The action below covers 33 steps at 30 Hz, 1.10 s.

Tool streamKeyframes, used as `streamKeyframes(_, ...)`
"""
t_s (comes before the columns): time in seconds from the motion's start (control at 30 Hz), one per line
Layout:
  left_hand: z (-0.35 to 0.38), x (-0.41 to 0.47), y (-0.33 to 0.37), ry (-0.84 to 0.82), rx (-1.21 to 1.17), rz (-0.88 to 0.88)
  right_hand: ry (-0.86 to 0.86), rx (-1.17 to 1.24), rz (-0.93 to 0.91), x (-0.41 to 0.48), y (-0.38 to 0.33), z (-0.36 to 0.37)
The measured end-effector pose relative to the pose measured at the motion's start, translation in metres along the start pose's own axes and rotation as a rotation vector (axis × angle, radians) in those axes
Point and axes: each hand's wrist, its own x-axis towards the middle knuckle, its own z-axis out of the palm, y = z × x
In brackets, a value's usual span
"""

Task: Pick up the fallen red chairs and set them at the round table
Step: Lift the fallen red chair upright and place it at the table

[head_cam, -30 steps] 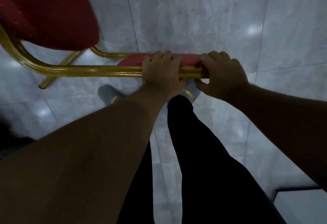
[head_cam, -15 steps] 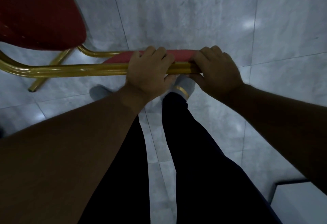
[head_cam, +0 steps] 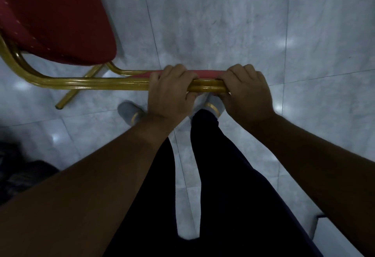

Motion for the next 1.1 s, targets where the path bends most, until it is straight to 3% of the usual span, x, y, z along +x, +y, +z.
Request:
streamKeyframes(0.17, -0.089, -0.015, 0.005, 0.076, -0.121, 0.027, 0.037, 0.214, -0.057, 0.008, -0.036, -0.092)
streamKeyframes(0.37, -0.187, -0.051, -0.017, 0.143, -0.219, 0.033, -0.007, 0.432, 0.048, -0.008, -0.074, -0.163)
streamKeyframes(0.63, -0.295, -0.132, -0.05, 0.248, -0.204, 0.048, 0.055, 0.354, -0.176, -0.007, -0.207, -0.235)
streamKeyframes(0.83, -0.368, -0.18, -0.04, 0.276, -0.184, 0.252, 0.132, 0.263, -0.278, -0.003, -0.312, -0.27)
streamKeyframes(1.1, -0.414, -0.271, -0.079, 0.405, -0.166, 0.037, 0.124, 0.17, -0.54, -0.004, -0.405, -0.286)
